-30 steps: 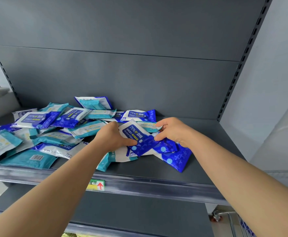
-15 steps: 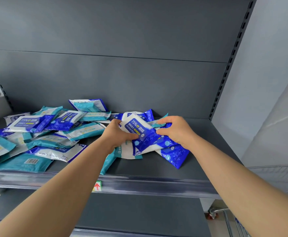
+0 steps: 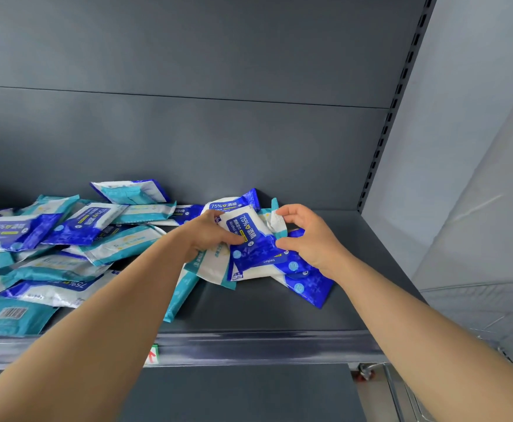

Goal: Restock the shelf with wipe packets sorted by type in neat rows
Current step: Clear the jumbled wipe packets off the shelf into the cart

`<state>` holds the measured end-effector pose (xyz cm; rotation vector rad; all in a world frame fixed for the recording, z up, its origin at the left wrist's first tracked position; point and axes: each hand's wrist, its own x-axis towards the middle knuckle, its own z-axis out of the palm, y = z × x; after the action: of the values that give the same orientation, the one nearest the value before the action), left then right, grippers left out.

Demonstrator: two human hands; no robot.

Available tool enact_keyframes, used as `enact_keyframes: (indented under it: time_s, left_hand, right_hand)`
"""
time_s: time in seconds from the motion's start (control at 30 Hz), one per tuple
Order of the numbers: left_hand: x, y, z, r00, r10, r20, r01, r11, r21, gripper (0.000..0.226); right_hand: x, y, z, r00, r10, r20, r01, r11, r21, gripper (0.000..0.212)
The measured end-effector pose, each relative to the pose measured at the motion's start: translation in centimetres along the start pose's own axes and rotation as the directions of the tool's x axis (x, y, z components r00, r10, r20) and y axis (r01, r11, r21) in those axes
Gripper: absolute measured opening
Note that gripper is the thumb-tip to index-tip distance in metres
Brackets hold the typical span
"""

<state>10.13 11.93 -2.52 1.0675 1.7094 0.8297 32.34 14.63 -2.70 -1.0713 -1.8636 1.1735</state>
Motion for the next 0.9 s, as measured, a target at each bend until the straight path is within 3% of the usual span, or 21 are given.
enact_keyframes:
  time_s: [0.17,0.27,0.4,0.63,0.9]
  left_hand:
    - [0.1,0.2,1.0,0.999,0.052,-0.01,-0.053,0.998,-0.045,0.069]
    - [0.0,0.6,1.7,0.994,0.089,-0.071,-0.098,0.986,-0.137,0.071]
    - [-0.6,1.3,2.4,0.988,0.147,-0.047,-0.154,0.965,-0.214,0.068]
    - [-1.9,2.9,4.0,0.958,0.249,-0.145,-0.277,0.932,-0.232,0.061]
    - [-3.6,7.1,8.5,0.916,0.371,-0.151,-0.4,0.862,-0.311,0.058]
  right_hand:
    - [0.0,0.1,-0.8,1.0,0.006,-0.02,-0.004,0.994,0.106,0.044]
    - [0.1,-0.2,-1.7,0.998,0.009,-0.054,0.002,0.982,0.188,0.042]
    - [0.0,-0.9,-2.7,0.995,0.016,-0.094,0.009,0.965,0.264,0.037]
    - [-0.9,-1.8,-4.2,0.982,0.012,-0.186,0.048,0.949,0.312,0.038]
    - [-3.1,-2.9,-9.5,0.962,-0.011,-0.274,0.098,0.947,0.307,0.037]
